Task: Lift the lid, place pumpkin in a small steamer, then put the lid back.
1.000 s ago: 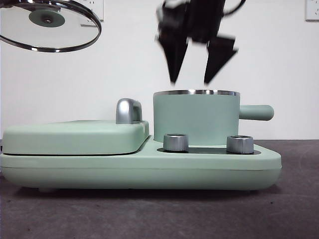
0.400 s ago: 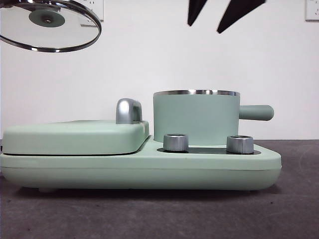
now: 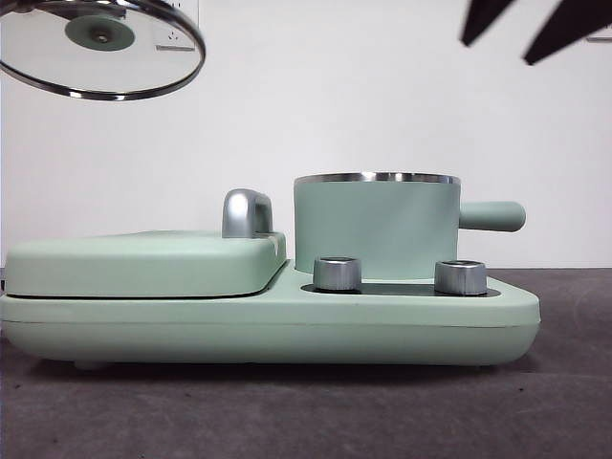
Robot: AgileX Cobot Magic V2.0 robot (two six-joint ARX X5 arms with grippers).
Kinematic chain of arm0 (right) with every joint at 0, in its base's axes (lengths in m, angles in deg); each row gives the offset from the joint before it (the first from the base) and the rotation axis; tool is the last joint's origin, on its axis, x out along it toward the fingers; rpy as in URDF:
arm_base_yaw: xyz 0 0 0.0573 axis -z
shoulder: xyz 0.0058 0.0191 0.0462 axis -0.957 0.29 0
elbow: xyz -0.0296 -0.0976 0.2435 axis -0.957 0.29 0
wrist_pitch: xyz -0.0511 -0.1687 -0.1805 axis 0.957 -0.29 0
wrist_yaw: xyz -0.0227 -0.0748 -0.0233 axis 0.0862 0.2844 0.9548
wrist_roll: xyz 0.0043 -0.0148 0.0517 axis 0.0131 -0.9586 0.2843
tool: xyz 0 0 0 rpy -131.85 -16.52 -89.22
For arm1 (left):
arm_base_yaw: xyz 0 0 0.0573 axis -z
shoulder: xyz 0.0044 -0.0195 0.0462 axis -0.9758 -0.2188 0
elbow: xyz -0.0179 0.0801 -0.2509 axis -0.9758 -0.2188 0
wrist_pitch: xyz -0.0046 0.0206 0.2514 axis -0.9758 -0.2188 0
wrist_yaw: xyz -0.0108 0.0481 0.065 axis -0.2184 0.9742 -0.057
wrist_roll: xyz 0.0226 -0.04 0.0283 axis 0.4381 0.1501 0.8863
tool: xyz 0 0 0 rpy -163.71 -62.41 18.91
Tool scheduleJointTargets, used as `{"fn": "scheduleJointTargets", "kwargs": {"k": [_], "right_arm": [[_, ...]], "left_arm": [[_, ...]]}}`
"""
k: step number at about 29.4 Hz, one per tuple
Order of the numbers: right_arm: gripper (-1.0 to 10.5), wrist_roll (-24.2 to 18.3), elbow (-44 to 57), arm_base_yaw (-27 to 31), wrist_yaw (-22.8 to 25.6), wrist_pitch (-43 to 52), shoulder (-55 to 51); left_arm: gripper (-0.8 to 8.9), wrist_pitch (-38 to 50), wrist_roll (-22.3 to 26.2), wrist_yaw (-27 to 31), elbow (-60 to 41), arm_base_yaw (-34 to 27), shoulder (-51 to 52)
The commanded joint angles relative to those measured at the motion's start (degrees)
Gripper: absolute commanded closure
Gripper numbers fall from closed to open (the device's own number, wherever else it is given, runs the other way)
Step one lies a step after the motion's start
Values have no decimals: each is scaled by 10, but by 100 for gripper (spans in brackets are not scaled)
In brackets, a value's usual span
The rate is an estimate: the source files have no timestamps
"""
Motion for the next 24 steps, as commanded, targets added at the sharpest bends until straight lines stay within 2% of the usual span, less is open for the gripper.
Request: {"fn": "scheduleJointTargets", "kwargs": {"k": [1, 8, 14, 19, 24], "right_arm": [[602, 24, 27, -4, 23, 2, -43], [615, 40, 92, -4, 53, -8, -152], [623, 50, 100, -4, 96, -68, -212], [623, 52, 100, -4, 96, -103, -240], [623, 72, 100, -4, 96, -130, -247]], "left_arm": [[804, 17, 2, -2, 11, 15, -9], [804, 43, 1, -2, 11, 61, -37], [804, 104, -1, -2, 12, 105, -75], [804, 163, 0, -2, 12, 134, -114], [804, 238, 2, -2, 15, 159, -162]]}}
